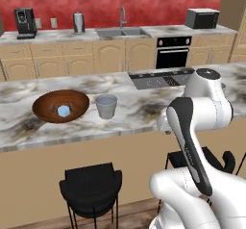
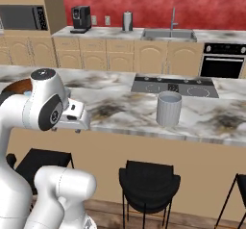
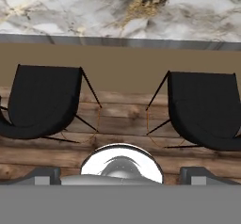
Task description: There are four ice cubes in the ice bowl. Place two ice cubes in each glass of water.
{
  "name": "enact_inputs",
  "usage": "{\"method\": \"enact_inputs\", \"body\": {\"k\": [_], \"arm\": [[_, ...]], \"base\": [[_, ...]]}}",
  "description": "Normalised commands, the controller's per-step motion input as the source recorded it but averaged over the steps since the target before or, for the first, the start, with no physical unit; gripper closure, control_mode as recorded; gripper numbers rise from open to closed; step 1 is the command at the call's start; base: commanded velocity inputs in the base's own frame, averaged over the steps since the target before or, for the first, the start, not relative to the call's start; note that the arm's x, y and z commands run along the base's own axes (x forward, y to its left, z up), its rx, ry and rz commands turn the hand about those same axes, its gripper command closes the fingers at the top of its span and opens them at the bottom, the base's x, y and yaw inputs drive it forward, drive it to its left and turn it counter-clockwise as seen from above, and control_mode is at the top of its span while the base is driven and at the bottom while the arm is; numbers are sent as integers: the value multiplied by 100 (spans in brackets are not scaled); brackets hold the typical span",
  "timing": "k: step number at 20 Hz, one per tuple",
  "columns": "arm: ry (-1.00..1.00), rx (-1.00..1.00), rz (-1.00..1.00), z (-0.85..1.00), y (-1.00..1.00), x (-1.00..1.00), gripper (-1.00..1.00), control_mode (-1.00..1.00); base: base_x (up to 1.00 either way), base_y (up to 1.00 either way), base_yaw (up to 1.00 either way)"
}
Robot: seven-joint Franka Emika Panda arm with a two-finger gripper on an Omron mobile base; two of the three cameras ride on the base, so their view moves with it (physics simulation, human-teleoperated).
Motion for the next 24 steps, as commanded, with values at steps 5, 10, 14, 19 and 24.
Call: {"method": "enact_inputs", "body": {"k": [5, 10, 14, 19, 24], "arm": [[0, 0, 0, 0, 0, 0, -100, 100], [0, 0, 0, 0, 0, 0, -100, 100], [-5, 0, 0, 0, 13, 46, -100, -100], [-7, 3, 10, 19, 31, 13, -100, -100], [-8, 6, 18, 43, 27, 0, -100, -100]], "base": [[54, 0, 0], [51, 0, 0], [0, 0, 0], [0, 0, 0], [0, 0, 0]]}}
